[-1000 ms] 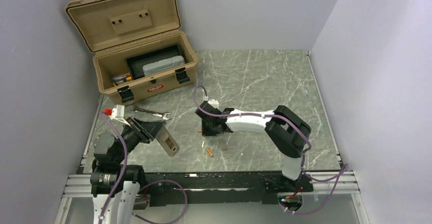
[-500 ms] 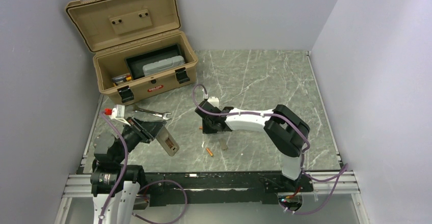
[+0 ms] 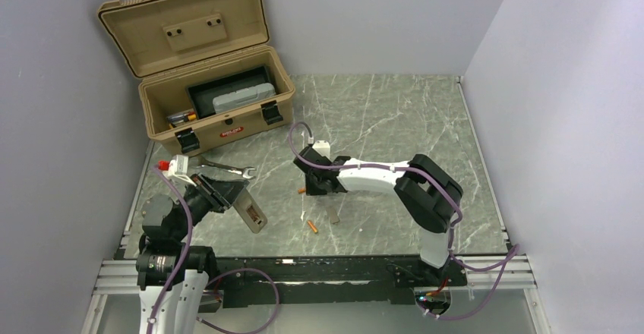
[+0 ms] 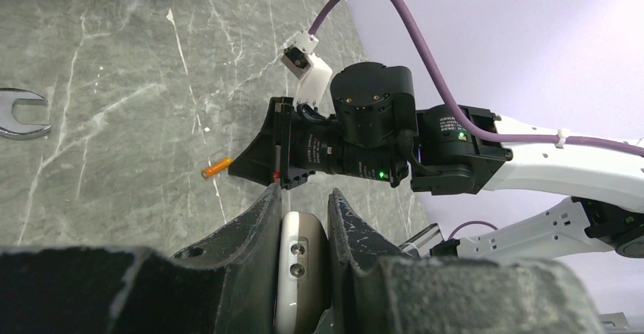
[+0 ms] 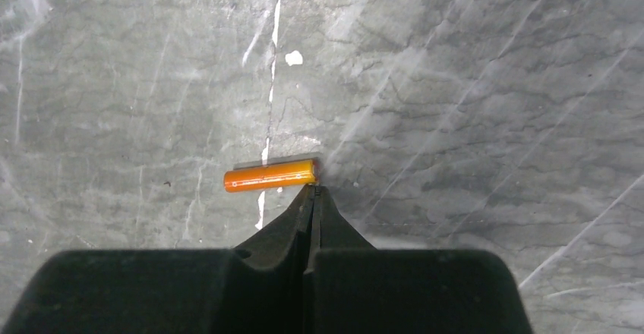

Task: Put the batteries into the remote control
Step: Adjust the battery at the center of the board.

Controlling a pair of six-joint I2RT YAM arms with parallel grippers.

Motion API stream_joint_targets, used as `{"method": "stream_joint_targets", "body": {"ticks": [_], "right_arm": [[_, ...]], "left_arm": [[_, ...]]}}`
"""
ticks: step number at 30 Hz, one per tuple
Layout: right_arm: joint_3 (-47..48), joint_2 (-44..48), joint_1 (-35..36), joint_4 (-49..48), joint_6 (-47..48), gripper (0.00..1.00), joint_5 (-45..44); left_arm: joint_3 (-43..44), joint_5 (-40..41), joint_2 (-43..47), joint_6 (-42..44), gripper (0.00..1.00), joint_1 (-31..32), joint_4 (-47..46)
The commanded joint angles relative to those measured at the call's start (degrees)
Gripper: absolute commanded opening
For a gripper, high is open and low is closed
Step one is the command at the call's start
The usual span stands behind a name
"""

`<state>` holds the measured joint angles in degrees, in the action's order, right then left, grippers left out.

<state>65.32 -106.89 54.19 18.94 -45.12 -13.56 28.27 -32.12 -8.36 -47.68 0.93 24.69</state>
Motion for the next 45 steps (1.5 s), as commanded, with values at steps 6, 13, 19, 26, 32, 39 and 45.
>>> {"method": "stream_joint_targets", "body": {"ticks": [6,13,19,26,32,39,45], "right_arm": [[0.67,-3.09,-1.8,6.41,2.69,0.0,-3.73],[1.98,-4.11,-2.12,5.32,3.22,0.0,-2.83],[3.4,-5.08,-2.16,4.7,3.47,0.0,-1.62],[4.01,-5.85,-2.15,3.15,4.2,0.0,-0.32],[4.48,-6.77,-2.14,0.8,5.49,0.0,2.35],[3.8,-6.57,-1.98,-3.57,7.18,0.0,6.82],[3.07,-6.16,-1.89,-6.29,9.35,0.0,10.19]], "left_arm": [[0.71,-0.48,-1.12,0.98,0.0,-0.23,-2.83],[0.39,-0.63,-1.57,0.85,0.0,-0.25,-3.48],[0.37,-0.53,-1.83,1.04,0.0,-0.23,-3.43],[0.03,-0.49,-1.97,1.05,0.0,-0.24,-3.62],[0.14,-0.34,-2.23,1.46,0.0,-0.24,-3.4],[-0.19,-0.47,-2.53,1.5,0.0,-0.23,-3.74],[-0.23,-0.49,-2.4,1.63,0.0,-0.27,-3.71]]}}
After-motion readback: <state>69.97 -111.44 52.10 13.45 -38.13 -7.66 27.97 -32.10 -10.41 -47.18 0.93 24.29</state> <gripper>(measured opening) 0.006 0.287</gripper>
